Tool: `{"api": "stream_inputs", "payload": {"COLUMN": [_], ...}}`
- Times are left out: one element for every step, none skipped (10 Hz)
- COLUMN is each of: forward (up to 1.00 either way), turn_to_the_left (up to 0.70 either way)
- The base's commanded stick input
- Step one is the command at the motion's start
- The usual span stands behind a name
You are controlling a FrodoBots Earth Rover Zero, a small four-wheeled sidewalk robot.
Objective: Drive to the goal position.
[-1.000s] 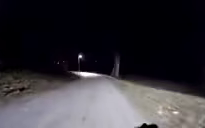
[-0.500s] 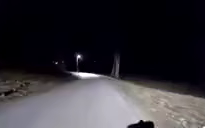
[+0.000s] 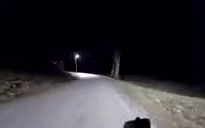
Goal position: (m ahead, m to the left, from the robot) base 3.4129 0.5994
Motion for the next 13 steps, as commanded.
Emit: {"api": "stream_inputs", "payload": {"forward": [1.00,1.00,1.00,1.00,1.00,1.00,1.00,1.00,1.00,1.00,1.00,1.00,1.00], "turn_to_the_left": [0.00,0.00,0.00,0.00,0.00,0.00,0.00,0.00,0.00,0.00,0.00,0.00,0.00]}}
